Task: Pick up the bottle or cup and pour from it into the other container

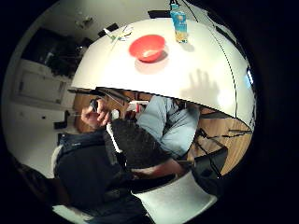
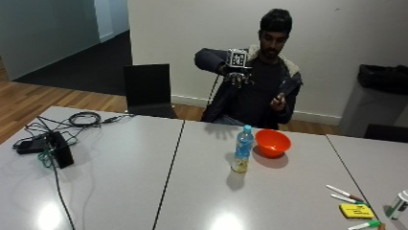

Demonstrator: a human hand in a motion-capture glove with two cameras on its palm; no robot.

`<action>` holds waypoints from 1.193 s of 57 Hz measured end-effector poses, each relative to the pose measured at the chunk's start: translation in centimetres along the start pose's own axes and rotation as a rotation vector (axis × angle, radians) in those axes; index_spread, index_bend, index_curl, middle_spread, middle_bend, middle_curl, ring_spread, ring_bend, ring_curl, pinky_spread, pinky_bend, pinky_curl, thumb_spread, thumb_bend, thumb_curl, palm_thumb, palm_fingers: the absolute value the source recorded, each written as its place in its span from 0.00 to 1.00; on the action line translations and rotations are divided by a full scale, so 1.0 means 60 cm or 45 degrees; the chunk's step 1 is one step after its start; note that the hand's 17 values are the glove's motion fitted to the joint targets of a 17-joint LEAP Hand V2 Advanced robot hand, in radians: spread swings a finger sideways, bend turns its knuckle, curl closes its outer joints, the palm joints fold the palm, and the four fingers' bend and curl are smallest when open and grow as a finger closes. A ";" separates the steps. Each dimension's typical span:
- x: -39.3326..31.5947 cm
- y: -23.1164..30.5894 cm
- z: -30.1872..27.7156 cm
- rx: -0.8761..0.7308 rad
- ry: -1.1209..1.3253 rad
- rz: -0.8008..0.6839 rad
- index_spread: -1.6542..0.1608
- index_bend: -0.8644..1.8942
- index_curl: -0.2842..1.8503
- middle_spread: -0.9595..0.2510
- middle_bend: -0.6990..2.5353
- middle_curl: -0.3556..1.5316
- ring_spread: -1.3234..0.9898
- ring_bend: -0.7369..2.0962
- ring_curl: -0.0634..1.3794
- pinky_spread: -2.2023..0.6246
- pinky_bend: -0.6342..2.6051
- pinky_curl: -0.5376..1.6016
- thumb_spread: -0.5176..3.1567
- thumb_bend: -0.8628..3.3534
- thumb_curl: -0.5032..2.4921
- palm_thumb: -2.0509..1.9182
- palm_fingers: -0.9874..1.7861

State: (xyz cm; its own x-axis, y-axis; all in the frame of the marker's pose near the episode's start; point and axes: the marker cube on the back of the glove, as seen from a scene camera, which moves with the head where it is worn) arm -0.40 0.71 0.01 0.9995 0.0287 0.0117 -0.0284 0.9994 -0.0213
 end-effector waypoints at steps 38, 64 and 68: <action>0.073 -0.066 0.037 0.058 -0.031 0.092 0.71 0.36 0.23 0.83 0.33 0.34 0.64 0.34 0.18 0.90 0.30 0.38 0.41 0.20 0.25 0.57 0.46; 0.201 -0.239 0.087 0.361 -0.248 0.365 0.71 0.36 0.24 0.83 0.33 0.36 0.65 0.33 0.20 0.91 0.29 0.40 0.40 0.20 0.27 0.58 0.44; 0.218 -0.245 0.103 0.284 -0.303 0.235 0.72 0.36 0.24 0.83 0.33 0.36 0.65 0.33 0.20 0.91 0.29 0.40 0.40 0.20 0.27 0.58 0.44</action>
State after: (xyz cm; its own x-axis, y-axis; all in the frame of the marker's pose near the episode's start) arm 13.03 -13.47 6.68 0.9472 0.1868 0.2605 -0.2361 0.9562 0.1729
